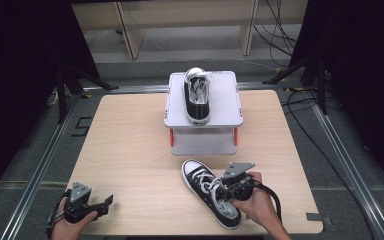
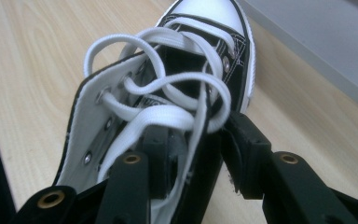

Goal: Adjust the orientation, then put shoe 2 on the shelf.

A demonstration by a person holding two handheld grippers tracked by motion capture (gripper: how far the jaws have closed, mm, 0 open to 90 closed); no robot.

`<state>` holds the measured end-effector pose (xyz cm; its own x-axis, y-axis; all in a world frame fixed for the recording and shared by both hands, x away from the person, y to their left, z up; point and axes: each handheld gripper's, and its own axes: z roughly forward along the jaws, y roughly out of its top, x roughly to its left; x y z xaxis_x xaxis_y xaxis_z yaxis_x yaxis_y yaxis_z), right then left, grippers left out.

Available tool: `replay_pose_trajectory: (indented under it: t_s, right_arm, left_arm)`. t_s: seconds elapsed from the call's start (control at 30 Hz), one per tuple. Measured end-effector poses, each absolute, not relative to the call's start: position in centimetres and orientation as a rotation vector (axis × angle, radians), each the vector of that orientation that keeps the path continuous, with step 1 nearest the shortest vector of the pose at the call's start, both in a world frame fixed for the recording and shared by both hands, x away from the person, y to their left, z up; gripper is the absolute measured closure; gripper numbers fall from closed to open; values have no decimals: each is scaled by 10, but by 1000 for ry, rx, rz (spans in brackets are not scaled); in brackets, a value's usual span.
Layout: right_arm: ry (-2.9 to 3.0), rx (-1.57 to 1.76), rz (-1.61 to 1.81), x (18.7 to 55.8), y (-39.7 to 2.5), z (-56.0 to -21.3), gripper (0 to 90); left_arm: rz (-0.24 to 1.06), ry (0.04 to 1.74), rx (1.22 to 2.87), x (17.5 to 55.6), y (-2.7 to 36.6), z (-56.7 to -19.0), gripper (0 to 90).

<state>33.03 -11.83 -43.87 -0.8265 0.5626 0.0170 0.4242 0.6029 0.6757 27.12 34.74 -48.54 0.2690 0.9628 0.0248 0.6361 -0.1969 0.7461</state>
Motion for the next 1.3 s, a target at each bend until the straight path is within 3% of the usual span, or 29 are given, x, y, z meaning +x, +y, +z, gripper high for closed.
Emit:
replay_pose_trajectory:
  t_s: [0.7, 0.97, 1.3]
  right_arm:
    - [2629, 818, 1037, 339, -110, -441, 736]
    - [2634, 864, 1053, 341, -112, -443, 816]
    - [2666, 898, 1140, 341, -118, -436, 838]
  left_arm:
    - [662, 1458, 1906, 273, 347, -487, 152]
    - [667, 1460, 1919, 273, 348, -487, 152]
    - [661, 1454, 1904, 274, 346, -486, 152]
